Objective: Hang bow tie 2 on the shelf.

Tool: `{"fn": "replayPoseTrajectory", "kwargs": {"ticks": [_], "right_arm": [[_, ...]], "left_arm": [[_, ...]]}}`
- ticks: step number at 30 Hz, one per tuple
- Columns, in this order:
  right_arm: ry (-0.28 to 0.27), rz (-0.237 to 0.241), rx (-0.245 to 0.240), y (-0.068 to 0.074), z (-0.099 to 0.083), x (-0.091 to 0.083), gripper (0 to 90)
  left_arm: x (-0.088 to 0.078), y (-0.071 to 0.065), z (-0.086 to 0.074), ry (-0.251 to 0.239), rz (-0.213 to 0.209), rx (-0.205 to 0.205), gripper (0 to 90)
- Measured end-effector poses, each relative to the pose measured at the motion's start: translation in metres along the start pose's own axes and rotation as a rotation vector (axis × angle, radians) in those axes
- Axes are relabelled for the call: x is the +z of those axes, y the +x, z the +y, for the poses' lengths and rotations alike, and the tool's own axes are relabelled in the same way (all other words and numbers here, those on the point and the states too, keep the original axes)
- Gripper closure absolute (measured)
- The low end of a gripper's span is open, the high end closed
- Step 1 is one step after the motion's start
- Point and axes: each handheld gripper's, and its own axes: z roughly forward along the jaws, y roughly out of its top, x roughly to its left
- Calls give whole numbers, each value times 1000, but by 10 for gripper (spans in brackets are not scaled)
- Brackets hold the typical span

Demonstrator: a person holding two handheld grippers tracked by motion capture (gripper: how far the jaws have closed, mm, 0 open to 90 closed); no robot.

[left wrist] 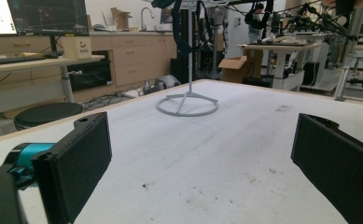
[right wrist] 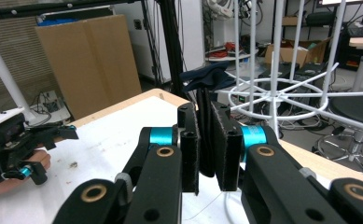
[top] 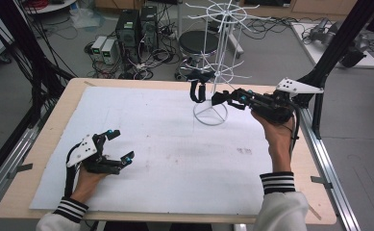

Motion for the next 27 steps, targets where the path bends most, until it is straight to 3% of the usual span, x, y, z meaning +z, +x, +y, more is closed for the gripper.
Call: {"fn": "replayPoseTrajectory", "kwargs": {"ticks": [11,27], "right_arm": [[27,-24,6,-16,9,5,829],[64,-15,24,-33,12,21,828]], "left_arm": [[-2,1,-4,4,-3,-6,55],[-5,1,-8,11,6,-9,55]]}}
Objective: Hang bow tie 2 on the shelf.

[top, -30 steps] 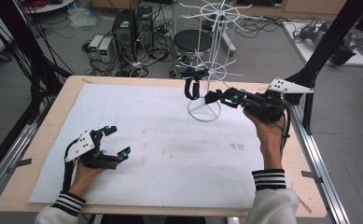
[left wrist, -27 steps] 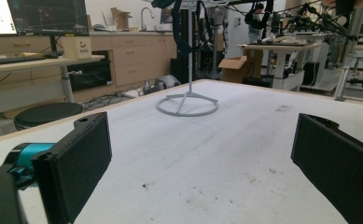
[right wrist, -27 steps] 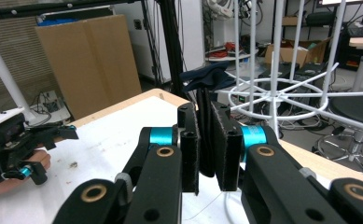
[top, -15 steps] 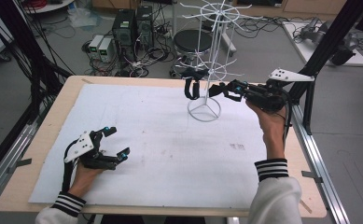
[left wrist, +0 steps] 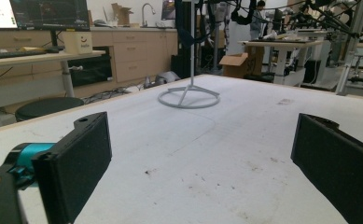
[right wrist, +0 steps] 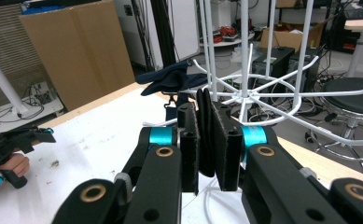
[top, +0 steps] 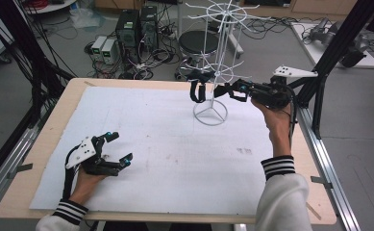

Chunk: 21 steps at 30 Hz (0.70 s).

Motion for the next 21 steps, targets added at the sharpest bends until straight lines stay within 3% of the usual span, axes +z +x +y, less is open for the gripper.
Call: {"fn": "replayPoseTrajectory", "kwargs": {"ticks": [12,21], "right_arm": [[10,11,15,-8,-1,11,824],[32,3,1,-7,2,15,818]], "left_arm": [[0,-1,-2,4,6,6,55],[0,-1,-2,3,7,8,55]]}}
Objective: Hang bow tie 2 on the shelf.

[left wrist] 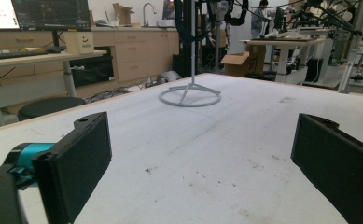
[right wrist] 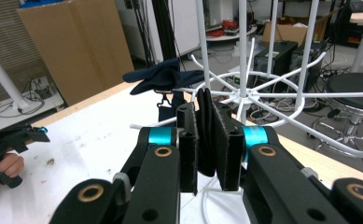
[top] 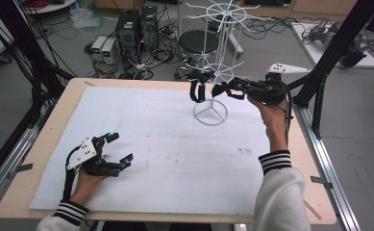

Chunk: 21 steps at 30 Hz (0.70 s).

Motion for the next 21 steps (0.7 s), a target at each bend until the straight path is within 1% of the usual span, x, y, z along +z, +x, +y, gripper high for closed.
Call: {"fn": "replayPoseTrajectory", "kwargs": {"ticks": [3,5,8,10,12,13,14,15,16,17,19,20,21], "right_arm": [[6,5,1,0,0,2,812],[9,-2,-4,0,0,3,801],[8,-10,-8,1,-1,5,755],[-4,-25,-11,0,-1,6,680],[-29,-53,-12,1,0,6,551],[-40,-69,-6,1,0,5,530],[-46,-66,-4,2,0,5,521],[-50,-63,-10,2,0,4,465],[-51,-88,-12,3,0,4,378],[-56,-103,-19,4,1,4,318],[-71,-110,-26,5,1,3,215],[-81,-129,-29,7,2,3,144],[-88,-141,-33,8,2,3,108]], "left_arm": [[0,0,0,1,2,2,55],[0,0,0,0,0,1,55],[0,0,0,2,2,4,55],[0,0,0,1,3,4,55],[0,0,0,1,2,0,55],[0,0,0,0,3,-1,55],[0,0,0,0,2,-1,55],[0,0,0,0,2,-1,55],[0,0,0,0,3,-1,55],[0,0,0,0,2,-1,55],[0,0,0,-1,3,-1,55],[0,0,0,0,2,0,55],[0,0,0,2,3,0,55]]}}
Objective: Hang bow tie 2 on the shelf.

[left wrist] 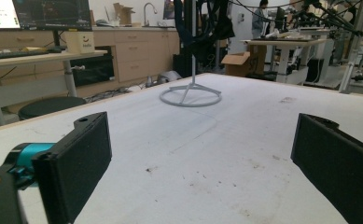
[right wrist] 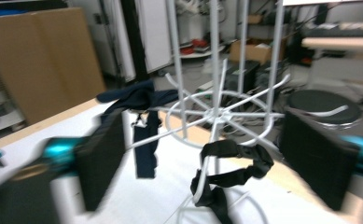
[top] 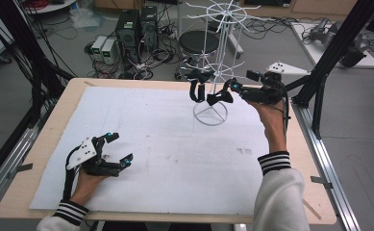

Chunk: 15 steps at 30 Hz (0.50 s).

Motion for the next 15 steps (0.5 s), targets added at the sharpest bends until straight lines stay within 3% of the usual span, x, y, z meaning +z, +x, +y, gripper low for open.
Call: {"fn": "replayPoseTrajectory", "kwargs": {"ticks": [3,5,6,15], "right_arm": [[-17,21,-37,4,0,-3,105],[-24,26,-53,7,-2,-5,51],[-29,20,-59,9,-5,-6,7],[-84,-27,-106,29,-32,-35,7]], "left_arm": [[0,0,0,-1,-1,0,55],[0,0,0,-2,-1,-2,55],[0,0,0,-1,0,-1,55],[0,0,0,0,15,-5,55]]}}
